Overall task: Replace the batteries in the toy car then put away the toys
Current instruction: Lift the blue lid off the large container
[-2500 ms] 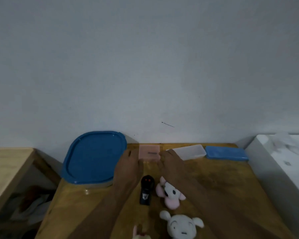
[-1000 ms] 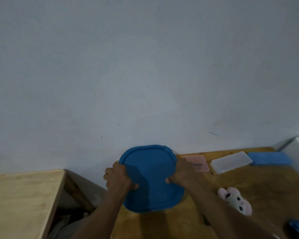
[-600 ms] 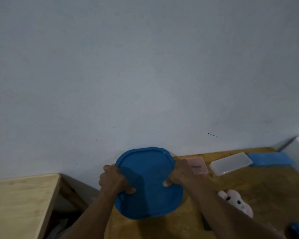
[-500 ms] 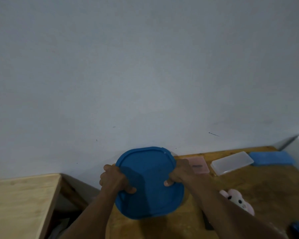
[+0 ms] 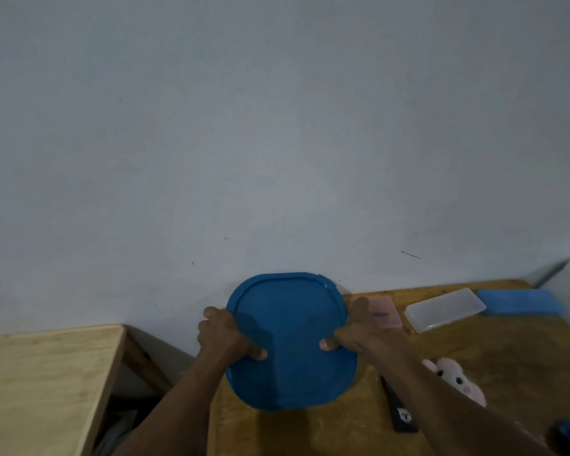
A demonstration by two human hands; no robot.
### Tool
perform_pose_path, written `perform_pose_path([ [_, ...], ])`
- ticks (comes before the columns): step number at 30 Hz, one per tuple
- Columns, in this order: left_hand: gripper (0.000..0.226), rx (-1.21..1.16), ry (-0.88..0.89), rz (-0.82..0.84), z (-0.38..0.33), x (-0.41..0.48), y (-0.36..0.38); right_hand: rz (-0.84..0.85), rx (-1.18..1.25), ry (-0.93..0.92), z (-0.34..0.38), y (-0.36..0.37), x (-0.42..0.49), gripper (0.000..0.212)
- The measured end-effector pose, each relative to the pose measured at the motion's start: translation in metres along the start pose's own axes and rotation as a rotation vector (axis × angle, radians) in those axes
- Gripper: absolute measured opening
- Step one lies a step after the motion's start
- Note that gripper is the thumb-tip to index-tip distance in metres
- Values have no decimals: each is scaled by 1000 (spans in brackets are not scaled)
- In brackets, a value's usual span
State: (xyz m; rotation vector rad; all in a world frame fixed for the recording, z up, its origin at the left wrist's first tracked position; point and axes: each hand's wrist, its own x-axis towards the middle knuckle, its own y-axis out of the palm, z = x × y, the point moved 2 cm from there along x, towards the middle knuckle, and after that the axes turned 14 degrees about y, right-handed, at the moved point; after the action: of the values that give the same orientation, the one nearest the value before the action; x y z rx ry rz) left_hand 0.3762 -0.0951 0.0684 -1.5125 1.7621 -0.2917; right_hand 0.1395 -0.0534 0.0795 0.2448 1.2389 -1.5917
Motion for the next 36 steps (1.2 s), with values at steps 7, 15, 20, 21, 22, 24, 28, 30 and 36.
perform_pose_path([
  [7,109,30,138,-38,1,-14,3,-60,53,-13,-8,-2,-10,81],
  [15,106,71,204,-83,6,-21,4,-81,9,20,-8,3,-7,67],
  [20,105,42,188,-85,6,-18,4,-84,26,-34,-6,2,-13,82],
  [21,105,36,181,-85,5,-17,3,-89,35,-48,-6,3,-12,84],
  [22,104,27,174,-82,4,-16,2,-85,38,-52,-6,3,-10,87],
  [24,101,29,186,-81,2,-16,2,-91,29,-83,-7,3,-7,83],
  [28,92,109,289,-91,8,-22,5,-100,82,-137,-9,3,-16,70],
  [30,99,129,327,-82,9,-24,5,-80,101,-132,-10,1,-17,77],
  [36,109,113,377,-35,4,-30,-5,-110,70,-183,-7,-7,-31,72],
])
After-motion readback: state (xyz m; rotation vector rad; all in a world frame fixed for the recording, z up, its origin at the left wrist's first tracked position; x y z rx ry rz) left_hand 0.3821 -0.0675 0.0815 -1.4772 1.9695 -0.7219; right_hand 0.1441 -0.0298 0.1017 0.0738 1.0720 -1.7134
